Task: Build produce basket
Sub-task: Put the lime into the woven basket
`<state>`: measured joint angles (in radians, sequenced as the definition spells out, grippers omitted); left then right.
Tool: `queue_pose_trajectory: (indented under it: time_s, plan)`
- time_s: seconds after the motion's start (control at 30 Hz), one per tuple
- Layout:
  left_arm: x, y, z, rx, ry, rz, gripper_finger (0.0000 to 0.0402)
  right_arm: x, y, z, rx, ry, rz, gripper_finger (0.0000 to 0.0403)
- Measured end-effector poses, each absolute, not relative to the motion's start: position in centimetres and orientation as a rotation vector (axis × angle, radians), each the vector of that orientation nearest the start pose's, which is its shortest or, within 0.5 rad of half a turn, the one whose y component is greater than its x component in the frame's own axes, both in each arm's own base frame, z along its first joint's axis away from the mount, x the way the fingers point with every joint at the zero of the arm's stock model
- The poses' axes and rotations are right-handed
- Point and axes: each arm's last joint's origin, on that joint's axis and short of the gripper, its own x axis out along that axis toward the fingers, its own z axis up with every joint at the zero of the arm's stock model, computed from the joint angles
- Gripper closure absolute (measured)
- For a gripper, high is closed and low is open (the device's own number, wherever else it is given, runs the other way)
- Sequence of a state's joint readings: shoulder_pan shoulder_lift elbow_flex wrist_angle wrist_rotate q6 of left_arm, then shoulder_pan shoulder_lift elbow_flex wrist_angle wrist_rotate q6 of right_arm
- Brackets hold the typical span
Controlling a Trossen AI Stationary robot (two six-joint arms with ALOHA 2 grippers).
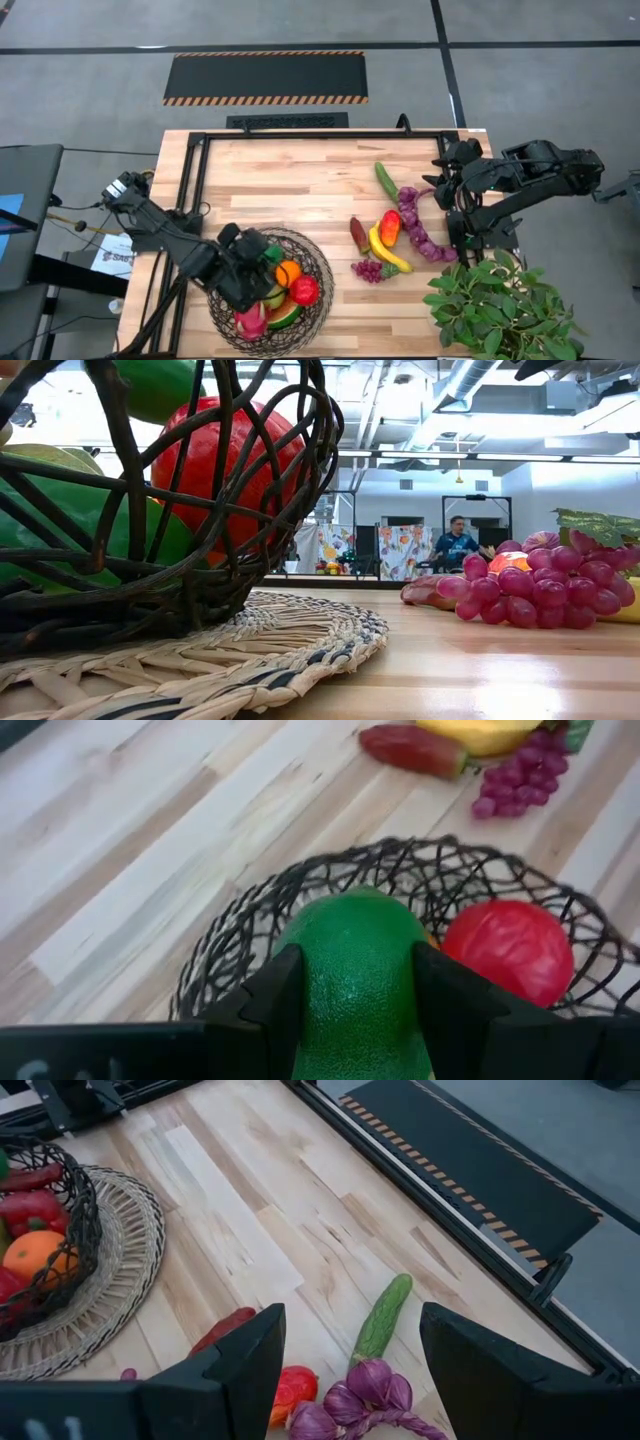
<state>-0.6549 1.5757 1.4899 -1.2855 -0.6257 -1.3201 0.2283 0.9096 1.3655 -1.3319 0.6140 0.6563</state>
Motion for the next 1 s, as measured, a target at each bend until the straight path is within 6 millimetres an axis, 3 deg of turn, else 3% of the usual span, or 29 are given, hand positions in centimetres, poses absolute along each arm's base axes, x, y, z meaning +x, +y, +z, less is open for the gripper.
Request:
queue_pose_trajectory:
  time_s: [0.2, 0.63, 1.0]
  plan:
    - [22.6, -16.8, 31.1, -0.378, 0.881, 0.691, 0.0261, 11.1, 0.8, 40.3, 0.252, 0.64, -0.604, 0.0148]
    - [19.0, -20.0, 30.1, -0.649, 0.927, 0.771, 0.026, 11.1, 0.8, 40.4, 0.245, 0.637, -0.61, 0.0148]
    - [18.0, -21.3, 29.3, -0.85, 1.002, 0.915, 0.026, 11.1, 0.8, 40.4, 0.245, 0.636, -0.611, 0.0148]
